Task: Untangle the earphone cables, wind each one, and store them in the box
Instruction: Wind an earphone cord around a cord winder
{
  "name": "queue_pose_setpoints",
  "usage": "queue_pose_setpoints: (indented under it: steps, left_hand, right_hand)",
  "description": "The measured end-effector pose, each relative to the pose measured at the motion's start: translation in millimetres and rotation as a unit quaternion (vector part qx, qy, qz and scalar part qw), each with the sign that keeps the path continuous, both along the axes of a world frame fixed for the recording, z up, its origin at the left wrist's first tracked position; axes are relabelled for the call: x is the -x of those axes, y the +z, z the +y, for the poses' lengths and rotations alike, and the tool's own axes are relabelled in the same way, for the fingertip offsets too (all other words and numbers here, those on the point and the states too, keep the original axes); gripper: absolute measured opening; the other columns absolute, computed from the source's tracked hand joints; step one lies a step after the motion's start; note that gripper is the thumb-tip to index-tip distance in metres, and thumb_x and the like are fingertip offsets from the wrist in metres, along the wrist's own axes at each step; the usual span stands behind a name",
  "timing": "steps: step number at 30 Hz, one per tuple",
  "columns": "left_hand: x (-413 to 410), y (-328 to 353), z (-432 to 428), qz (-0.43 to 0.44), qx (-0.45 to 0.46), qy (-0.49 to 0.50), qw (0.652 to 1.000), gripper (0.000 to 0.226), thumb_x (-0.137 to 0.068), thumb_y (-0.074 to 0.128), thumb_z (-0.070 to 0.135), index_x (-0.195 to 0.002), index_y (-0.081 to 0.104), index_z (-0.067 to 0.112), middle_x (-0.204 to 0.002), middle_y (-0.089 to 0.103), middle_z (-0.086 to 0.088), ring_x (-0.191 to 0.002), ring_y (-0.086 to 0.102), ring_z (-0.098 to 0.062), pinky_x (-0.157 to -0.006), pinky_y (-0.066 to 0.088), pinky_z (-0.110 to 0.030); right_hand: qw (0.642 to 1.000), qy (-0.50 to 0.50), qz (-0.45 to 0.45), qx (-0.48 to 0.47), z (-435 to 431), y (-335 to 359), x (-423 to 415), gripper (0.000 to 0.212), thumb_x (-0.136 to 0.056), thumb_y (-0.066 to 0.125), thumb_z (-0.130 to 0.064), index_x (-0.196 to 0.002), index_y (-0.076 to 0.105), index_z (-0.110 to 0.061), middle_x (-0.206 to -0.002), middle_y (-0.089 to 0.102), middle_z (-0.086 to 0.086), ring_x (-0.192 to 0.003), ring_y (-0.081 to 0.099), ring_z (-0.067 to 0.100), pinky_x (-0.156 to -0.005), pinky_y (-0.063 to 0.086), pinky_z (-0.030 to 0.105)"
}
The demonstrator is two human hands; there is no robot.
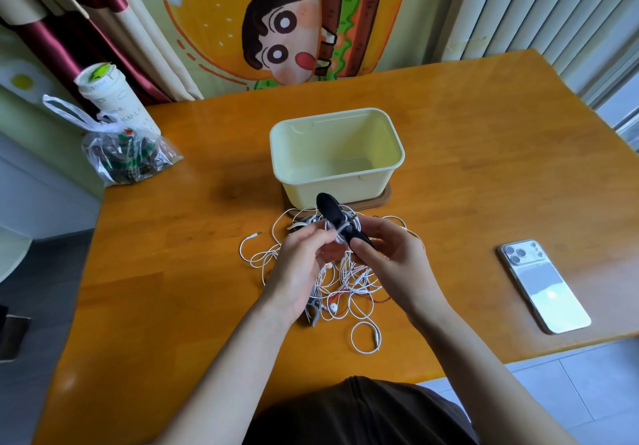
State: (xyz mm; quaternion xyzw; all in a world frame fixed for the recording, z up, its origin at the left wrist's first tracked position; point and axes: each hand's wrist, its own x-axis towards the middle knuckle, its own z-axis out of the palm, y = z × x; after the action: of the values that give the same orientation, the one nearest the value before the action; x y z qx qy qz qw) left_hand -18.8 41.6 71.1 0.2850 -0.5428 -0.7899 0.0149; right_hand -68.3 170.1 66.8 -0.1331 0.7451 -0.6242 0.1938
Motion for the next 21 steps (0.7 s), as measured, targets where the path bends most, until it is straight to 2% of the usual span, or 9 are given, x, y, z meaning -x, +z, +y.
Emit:
queue_pose_setpoints:
  steps: [2,6,8,12,16,18,21]
  left_hand:
    - [2,-3,-2,-0.02,0.017,0.003,1.0,0.018,-0.094,0.051,0.013,-0.097,0.069,0.013,-0.086,0.072,-0.001,-0.086,0.065,-0.015,-0.071,0.049,-0.023]
    - [9,-5,-8,-0.04,0.062,-0.01,0.997,0.018,-0.092,0.058,0.029,-0.103,0.067,0.017,-0.094,0.073,0.0,-0.09,0.069,-0.012,-0.072,0.051,-0.023]
    - [16,-5,-13,-0.035,0.088,-0.004,0.996,0.017,-0.092,0.059,0.026,-0.101,0.065,0.014,-0.097,0.072,-0.002,-0.093,0.067,-0.013,-0.077,0.05,-0.023]
    - [36,-3,-25,-0.044,0.153,-0.008,0.987,0.015,-0.093,0.058,0.025,-0.098,0.065,0.014,-0.096,0.069,-0.002,-0.087,0.061,-0.008,-0.068,0.046,-0.014]
    - [63,-2,-52,-0.034,0.228,0.007,0.973,0.015,-0.098,0.048,0.026,-0.097,0.062,0.021,-0.096,0.062,0.007,-0.092,0.056,-0.006,-0.075,0.041,-0.016]
    - [75,-9,-73,-0.03,0.334,0.019,0.942,0.013,-0.097,0.05,0.025,-0.104,0.06,0.022,-0.102,0.055,0.007,-0.096,0.054,-0.01,-0.08,0.042,-0.018]
    - [93,-27,-109,-0.092,0.508,0.0,0.856,0.024,-0.094,0.054,0.022,-0.118,0.058,0.018,-0.113,0.045,0.002,-0.111,0.048,-0.021,-0.099,0.037,-0.036]
  right_hand:
    - [1.0,-0.006,-0.011,-0.009,-1,-3,3,0.025,-0.086,0.065,-0.01,-0.11,0.064,-0.02,-0.103,0.07,-0.004,-0.09,0.068,0.015,-0.081,0.056,0.033]
    - [0.999,0.012,-0.014,-0.046,-4,-4,13,0.027,-0.086,0.065,-0.008,-0.11,0.063,-0.017,-0.101,0.069,-0.004,-0.086,0.068,0.015,-0.076,0.058,0.03]
    - [0.998,0.025,-0.009,-0.059,-6,-4,18,0.029,-0.084,0.067,-0.009,-0.111,0.062,-0.019,-0.101,0.069,-0.007,-0.084,0.067,0.013,-0.074,0.058,0.029]
    - [0.995,0.047,0.003,-0.093,-16,-1,35,0.028,-0.084,0.069,-0.013,-0.11,0.062,-0.02,-0.098,0.068,-0.009,-0.076,0.067,0.005,-0.07,0.057,0.022]
    - [0.995,0.051,0.0,-0.089,-28,1,65,0.023,-0.084,0.069,-0.013,-0.105,0.064,-0.019,-0.093,0.071,-0.006,-0.079,0.068,0.01,-0.075,0.058,0.032]
    - [0.996,0.03,-0.004,-0.086,-37,2,85,0.023,-0.084,0.069,-0.013,-0.105,0.064,-0.017,-0.093,0.072,-0.002,-0.08,0.069,0.013,-0.077,0.058,0.035]
    - [0.995,-0.006,0.01,-0.095,-56,0,119,0.022,-0.083,0.07,-0.013,-0.103,0.061,-0.015,-0.092,0.07,0.001,-0.079,0.07,0.015,-0.077,0.058,0.038]
